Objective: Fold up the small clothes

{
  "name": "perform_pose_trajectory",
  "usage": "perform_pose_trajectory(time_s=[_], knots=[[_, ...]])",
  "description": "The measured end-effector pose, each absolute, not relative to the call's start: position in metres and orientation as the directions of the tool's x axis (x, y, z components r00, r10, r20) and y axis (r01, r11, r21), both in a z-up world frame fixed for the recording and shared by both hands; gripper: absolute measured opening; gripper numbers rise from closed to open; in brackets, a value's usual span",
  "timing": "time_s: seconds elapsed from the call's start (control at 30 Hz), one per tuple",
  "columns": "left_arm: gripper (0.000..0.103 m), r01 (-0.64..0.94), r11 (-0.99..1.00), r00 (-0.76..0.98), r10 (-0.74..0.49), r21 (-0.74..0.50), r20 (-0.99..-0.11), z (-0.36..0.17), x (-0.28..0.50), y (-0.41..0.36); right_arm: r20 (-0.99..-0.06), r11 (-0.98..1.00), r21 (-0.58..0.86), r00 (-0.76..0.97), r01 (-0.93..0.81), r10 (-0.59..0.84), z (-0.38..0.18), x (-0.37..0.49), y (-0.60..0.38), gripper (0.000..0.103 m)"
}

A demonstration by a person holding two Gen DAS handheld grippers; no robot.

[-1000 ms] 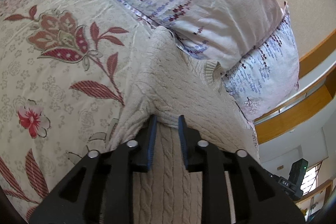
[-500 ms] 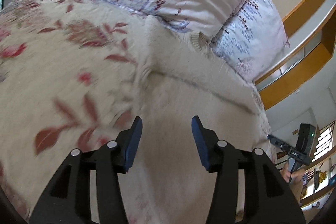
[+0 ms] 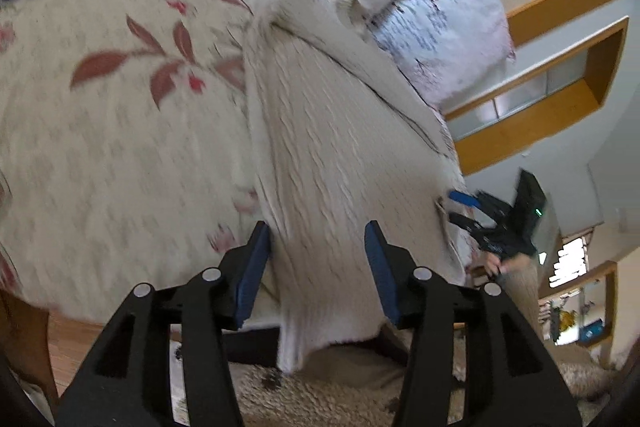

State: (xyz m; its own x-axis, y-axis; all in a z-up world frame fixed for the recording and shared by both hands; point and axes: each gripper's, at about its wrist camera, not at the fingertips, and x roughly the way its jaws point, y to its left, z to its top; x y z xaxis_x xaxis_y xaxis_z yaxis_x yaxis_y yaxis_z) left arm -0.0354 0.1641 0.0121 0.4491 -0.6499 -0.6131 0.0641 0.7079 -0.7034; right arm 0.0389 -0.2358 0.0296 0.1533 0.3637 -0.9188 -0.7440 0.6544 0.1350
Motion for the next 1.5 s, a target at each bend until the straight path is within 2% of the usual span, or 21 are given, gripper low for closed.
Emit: perform_pose_trajectory(time_s=[0.17, 0.27, 0.3, 0.33, 0.5, 0.77, 0.97, 1.03, 1.07, 1.27, 1.5], knots=[[0.048, 0.069, 0.668, 0.414, -0.695, -0.741, -0.588, 0.008, -0.045, 0.160, -0.932, 0.579, 0.193, 0.037, -0.793, 0.361, 0.018, 0.047, -0.232, 0.056], [0.048, 0.073, 0.659, 0.393, -0.709, -0.748, -0.586, 0.008, -0.049, 0.158, -0.920, 0.555, 0.248, -0.013, -0.794, 0.392, 0.018, 0.046, -0.235, 0.034], [0.047, 0.077, 0.657, 0.383, -0.714, -0.750, -0.586, 0.007, -0.050, 0.157, -0.915, 0.543, 0.260, -0.025, -0.799, 0.402, 0.019, 0.044, -0.235, 0.020], [0.046, 0.079, 0.656, 0.377, -0.717, -0.751, -0.586, 0.007, -0.051, 0.156, -0.909, 0.528, 0.274, -0.037, -0.804, 0.415, 0.021, 0.040, -0.236, 0.014], [0.046, 0.080, 0.639, 0.348, -0.737, -0.765, -0.579, 0.005, -0.052, 0.153, -0.897, 0.537, 0.230, 0.038, -0.812, 0.440, 0.033, 0.020, -0.250, 0.011], [0.042, 0.072, 0.624, 0.332, -0.751, -0.778, -0.571, 0.000, -0.062, 0.156, -0.756, 0.680, 0.223, 0.317, -0.698, 0.573, 0.083, -0.017, -0.318, 0.011], [0.022, 0.035, 0.611, 0.304, -0.761, -0.791, -0.574, -0.013, -0.066, 0.156, -0.670, 0.749, 0.308, 0.425, -0.587, 0.608, 0.079, -0.047, -0.365, 0.011], [0.009, 0.033, 0.607, 0.297, -0.764, -0.794, -0.572, -0.015, -0.069, 0.155, -0.657, 0.760, 0.338, 0.439, -0.556, 0.613, 0.070, -0.051, -0.370, 0.011], [0.007, 0.034, 0.606, 0.298, -0.766, -0.795, -0.570, -0.015, -0.070, 0.155, -0.654, 0.766, 0.347, 0.446, -0.542, 0.612, 0.066, -0.054, -0.373, 0.011], [0.006, 0.114, 0.583, 0.420, -0.762, -0.804, -0.493, 0.015, -0.066, 0.162, -0.554, 0.761, 0.424, 0.524, -0.490, 0.646, 0.065, -0.064, -0.390, 0.010], [0.006, 0.148, 0.605, 0.535, -0.714, -0.782, -0.451, 0.053, -0.033, 0.169, -0.463, 0.763, 0.446, 0.609, -0.467, 0.644, 0.080, -0.055, -0.397, 0.010]])
